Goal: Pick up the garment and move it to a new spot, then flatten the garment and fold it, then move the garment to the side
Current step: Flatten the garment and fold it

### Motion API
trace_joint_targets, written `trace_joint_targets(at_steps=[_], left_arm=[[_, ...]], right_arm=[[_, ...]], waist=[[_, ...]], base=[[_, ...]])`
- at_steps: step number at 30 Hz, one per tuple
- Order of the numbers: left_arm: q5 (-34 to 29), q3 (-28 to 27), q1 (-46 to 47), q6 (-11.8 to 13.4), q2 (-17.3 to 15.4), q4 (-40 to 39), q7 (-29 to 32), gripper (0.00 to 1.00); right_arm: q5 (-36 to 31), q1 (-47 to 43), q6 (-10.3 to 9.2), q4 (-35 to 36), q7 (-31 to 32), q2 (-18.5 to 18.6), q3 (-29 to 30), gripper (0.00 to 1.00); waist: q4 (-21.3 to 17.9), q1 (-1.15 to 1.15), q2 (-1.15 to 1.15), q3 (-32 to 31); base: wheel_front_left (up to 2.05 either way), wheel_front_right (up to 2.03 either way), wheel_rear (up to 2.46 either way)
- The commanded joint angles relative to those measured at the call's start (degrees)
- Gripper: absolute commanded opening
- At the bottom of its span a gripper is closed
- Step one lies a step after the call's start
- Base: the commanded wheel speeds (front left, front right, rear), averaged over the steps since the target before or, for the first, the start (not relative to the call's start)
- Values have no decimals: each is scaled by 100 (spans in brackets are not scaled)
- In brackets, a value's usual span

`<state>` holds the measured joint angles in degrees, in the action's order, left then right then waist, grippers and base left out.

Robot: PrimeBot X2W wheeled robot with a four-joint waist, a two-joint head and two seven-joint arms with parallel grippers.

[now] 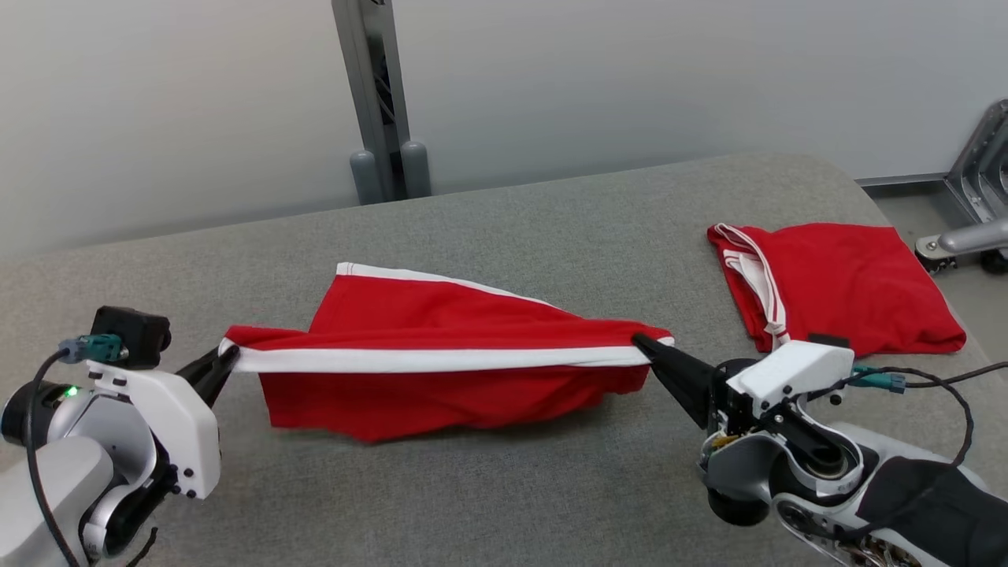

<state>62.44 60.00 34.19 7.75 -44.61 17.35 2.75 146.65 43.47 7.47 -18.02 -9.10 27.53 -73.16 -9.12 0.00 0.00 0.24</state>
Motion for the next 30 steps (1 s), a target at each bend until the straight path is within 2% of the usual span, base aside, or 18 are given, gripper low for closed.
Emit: trace_joint_targets(at_steps=[1, 3, 7, 22, 30], left_arm=[[-72, -54, 175, -16, 10, 184, -28, 0], [-82, -64, 242, -32, 66, 279, -31, 0], [-148, -94, 525, -138, 267, 708, -88, 0], [-433, -19, 1598, -682, 950, 2526, -88, 0], [-718, 142, 2177, -954, 1289, 3341, -234, 0]], right_arm=[[-15, -42, 4, 32, -111, 113, -40, 0], [-8, -81, 4, 6, -158, 83, -42, 0], [18, 55, 5, -192, -220, -214, -21, 0], [415, 880, 6, -2275, 181, -1914, -27, 0], [884, 1373, 6, -2884, 174, -2304, -30, 0]], waist=[[-94, 0, 0, 132], [-119, 0, 0, 178], [-228, 0, 0, 377], [-578, 0, 0, 1203], [-716, 0, 0, 1487]], base=[[0, 0, 0], [0, 0, 0], [0, 0, 0], [0, 0, 0], [0, 0, 0]])
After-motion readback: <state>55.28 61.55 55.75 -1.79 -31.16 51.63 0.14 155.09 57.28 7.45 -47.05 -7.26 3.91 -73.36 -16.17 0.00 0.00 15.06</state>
